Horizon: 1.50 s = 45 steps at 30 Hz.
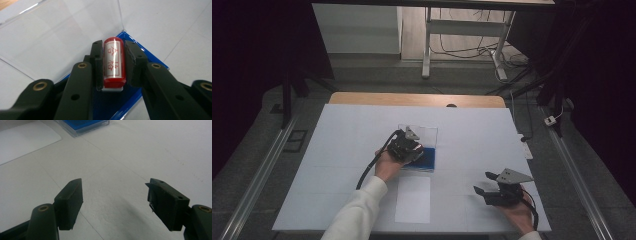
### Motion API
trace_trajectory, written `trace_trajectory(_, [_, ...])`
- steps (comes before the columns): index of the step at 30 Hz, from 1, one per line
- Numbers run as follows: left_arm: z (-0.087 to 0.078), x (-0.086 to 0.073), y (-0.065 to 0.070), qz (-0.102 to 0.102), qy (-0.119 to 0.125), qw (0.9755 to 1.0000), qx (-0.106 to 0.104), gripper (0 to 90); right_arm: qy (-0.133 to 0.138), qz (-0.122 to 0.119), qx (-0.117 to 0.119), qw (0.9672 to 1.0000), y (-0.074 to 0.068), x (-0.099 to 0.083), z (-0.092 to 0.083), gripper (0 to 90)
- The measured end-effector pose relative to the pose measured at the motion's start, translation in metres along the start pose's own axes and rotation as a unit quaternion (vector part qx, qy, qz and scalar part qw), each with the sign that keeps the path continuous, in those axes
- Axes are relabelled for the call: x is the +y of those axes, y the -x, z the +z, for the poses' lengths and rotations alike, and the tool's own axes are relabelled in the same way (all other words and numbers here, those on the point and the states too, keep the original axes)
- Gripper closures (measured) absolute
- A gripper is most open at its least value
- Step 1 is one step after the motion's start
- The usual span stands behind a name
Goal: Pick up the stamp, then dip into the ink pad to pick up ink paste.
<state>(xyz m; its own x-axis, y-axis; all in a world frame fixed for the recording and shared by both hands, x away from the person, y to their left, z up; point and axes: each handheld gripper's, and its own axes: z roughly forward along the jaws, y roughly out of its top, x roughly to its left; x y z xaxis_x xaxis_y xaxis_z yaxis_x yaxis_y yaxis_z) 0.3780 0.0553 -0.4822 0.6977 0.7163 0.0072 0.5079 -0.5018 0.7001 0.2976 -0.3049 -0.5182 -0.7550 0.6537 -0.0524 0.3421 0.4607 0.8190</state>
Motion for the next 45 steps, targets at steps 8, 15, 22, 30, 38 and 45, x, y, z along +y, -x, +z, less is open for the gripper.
trace_trajectory(8, [-0.017,0.0,-0.006,0.007,0.008,0.9998,-0.015,70.3,0.0,-0.002,-0.002,1.0,0.0,0.0,-0.001,28.4])
trace_trajectory(15, [-0.03,0.002,-0.007,0.021,0.017,0.9993,-0.026,70.4,0.008,0.002,0.0,1.0,0.0,0.001,-0.002,28.6])
trace_trajectory(22, [-0.035,0.01,-0.006,0.042,0.011,0.9986,-0.032,70.4,0.009,-0.001,0.0,1.0,0.0,0.001,-0.004,28.6])
trace_trajectory(30, [-0.028,0.011,-0.008,0.042,-0.005,0.9986,-0.032,70.3,0.011,-0.003,0.003,0.9999,-0.002,0.002,-0.004,28.7])
trace_trajectory(38, [-0.018,0.01,-0.009,0.044,-0.018,0.9983,-0.034,70.3,0.003,-0.006,0.002,1.0,-0.002,0.001,-0.004,28.9])
trace_trajectory(45, [-0.015,0.009,-0.008,0.041,-0.02,0.9983,-0.036,70.2,0.0,-0.008,0.001,1.0,-0.003,0.001,-0.003,29.0])
